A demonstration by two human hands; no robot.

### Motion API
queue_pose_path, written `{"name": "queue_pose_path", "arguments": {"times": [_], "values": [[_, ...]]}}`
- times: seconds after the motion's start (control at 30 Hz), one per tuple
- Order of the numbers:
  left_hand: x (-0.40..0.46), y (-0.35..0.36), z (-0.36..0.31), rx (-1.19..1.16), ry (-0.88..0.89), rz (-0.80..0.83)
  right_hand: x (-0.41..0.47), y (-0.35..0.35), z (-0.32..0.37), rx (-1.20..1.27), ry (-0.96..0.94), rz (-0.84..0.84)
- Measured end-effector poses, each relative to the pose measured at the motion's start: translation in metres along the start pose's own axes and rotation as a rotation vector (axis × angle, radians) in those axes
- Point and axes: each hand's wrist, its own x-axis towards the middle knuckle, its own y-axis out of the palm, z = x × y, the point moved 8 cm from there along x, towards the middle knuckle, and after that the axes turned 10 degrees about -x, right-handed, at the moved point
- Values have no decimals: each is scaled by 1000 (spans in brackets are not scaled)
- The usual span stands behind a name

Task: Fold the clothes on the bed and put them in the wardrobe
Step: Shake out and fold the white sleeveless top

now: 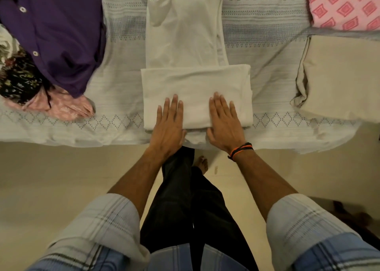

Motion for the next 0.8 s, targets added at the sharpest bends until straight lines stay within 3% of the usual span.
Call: {"name": "queue_pose_path", "arguments": {"times": [0.4,0.53,0.8], "values": [[-11,-30,32,178,-87,14,-7,-21,-33,-32,37,-40],[-31,-72,16,187,-64,-92,-28,-53,-35,16,63,-90],[-85,-88,-9,157,-157,-52,-86,-76,-32,-89,109,-24]]}}
